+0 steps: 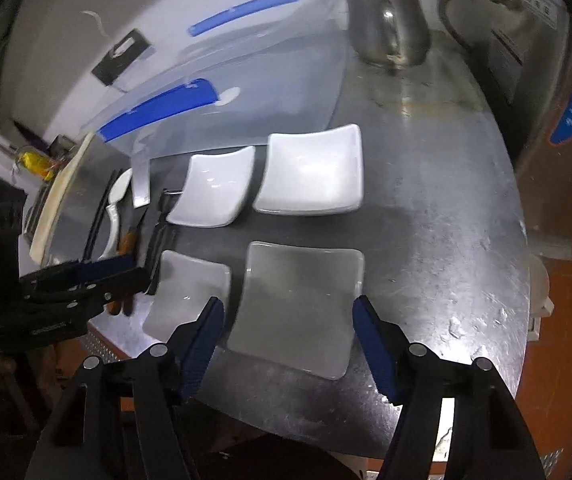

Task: Organize utensils
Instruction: 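Close the left tool on one white square dish while the right tool grasps another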

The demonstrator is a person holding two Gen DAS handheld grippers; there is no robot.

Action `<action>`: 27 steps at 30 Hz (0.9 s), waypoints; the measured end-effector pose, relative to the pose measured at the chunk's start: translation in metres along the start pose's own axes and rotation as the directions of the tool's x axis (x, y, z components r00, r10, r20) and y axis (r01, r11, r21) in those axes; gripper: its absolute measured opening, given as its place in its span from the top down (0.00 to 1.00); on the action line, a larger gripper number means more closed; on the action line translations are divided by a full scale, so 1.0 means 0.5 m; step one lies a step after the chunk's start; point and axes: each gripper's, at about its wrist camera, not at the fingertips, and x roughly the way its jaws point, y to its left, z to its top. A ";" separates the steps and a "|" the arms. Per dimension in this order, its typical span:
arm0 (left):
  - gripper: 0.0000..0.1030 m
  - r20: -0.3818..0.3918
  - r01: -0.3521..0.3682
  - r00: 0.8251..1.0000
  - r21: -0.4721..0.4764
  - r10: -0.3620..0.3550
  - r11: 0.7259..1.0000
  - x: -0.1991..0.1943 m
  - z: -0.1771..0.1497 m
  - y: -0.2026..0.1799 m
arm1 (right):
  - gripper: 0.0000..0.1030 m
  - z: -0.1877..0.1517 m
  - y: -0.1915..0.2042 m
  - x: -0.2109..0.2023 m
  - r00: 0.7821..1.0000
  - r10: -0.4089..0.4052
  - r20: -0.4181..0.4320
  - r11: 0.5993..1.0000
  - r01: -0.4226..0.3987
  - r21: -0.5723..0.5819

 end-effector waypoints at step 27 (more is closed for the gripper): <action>0.89 -0.137 0.079 0.987 -0.064 -0.087 0.995 0.119 -0.014 0.011 | 0.88 0.014 -0.051 0.119 0.986 -0.006 -0.167 0.994 0.025 0.111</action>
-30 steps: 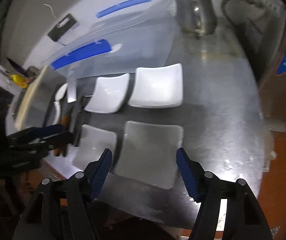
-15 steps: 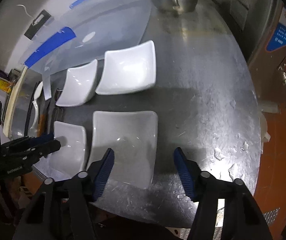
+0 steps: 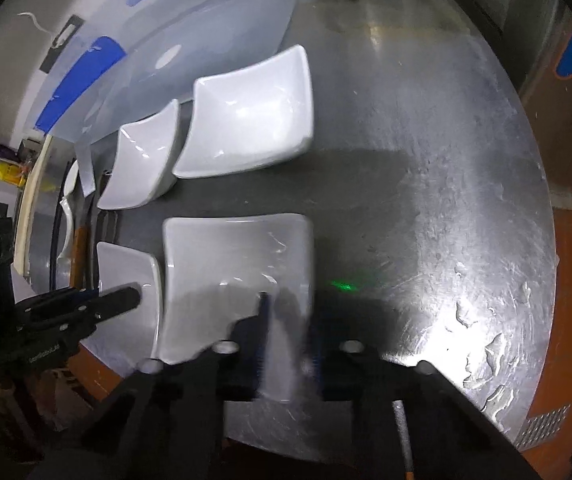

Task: Organize utensils
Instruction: 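Close the left tool on one white square dish while the right tool grasps another, then carry both held dishes into the clear box and open both tools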

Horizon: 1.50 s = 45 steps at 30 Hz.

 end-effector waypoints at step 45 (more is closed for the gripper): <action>0.94 0.000 0.061 0.998 -0.085 -0.061 0.994 -0.071 0.666 0.247 | 0.93 0.634 0.196 -0.032 0.950 -0.282 0.136 0.959 0.274 0.078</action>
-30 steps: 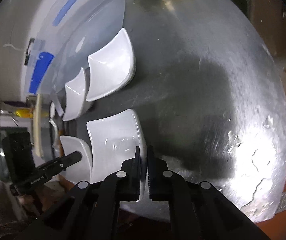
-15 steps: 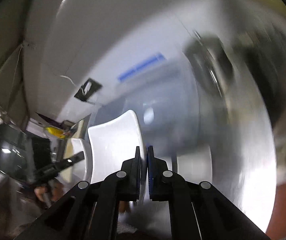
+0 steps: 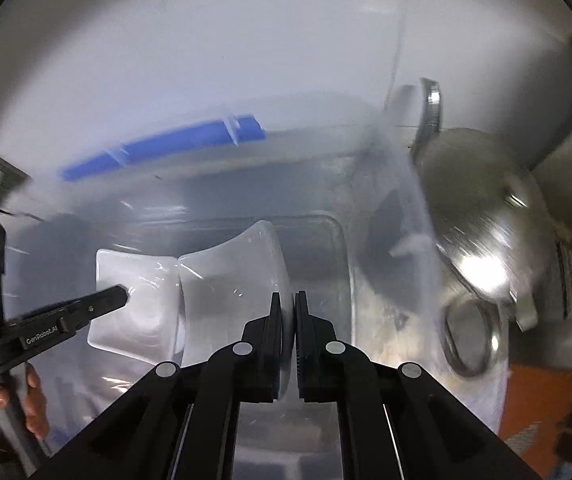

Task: Organize utensils
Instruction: 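Carry both held dishes into the clear box and open both tools, then grasp another white dish with the left tool while the right tool grasps one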

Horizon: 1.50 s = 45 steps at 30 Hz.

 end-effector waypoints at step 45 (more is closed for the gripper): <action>0.41 0.149 -0.046 0.989 0.273 0.005 0.961 0.020 -0.486 -0.184 | 0.55 -0.450 -0.252 0.019 0.967 0.254 0.017 0.964 -0.255 0.080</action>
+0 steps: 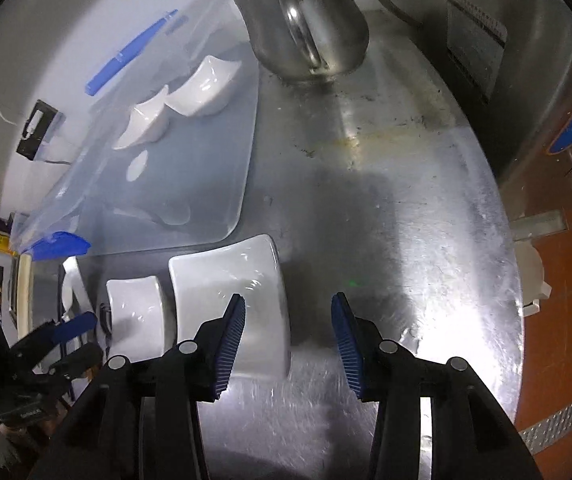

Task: Organize utensils
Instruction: 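Grasp another white dish with the left tool while the right tool grasps one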

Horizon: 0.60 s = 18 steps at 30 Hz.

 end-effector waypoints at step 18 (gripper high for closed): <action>0.67 -0.069 0.003 0.998 -0.101 -0.010 0.995 0.059 0.009 0.021 | 0.69 0.002 0.008 0.058 0.998 0.012 -0.058 1.000 -0.010 0.022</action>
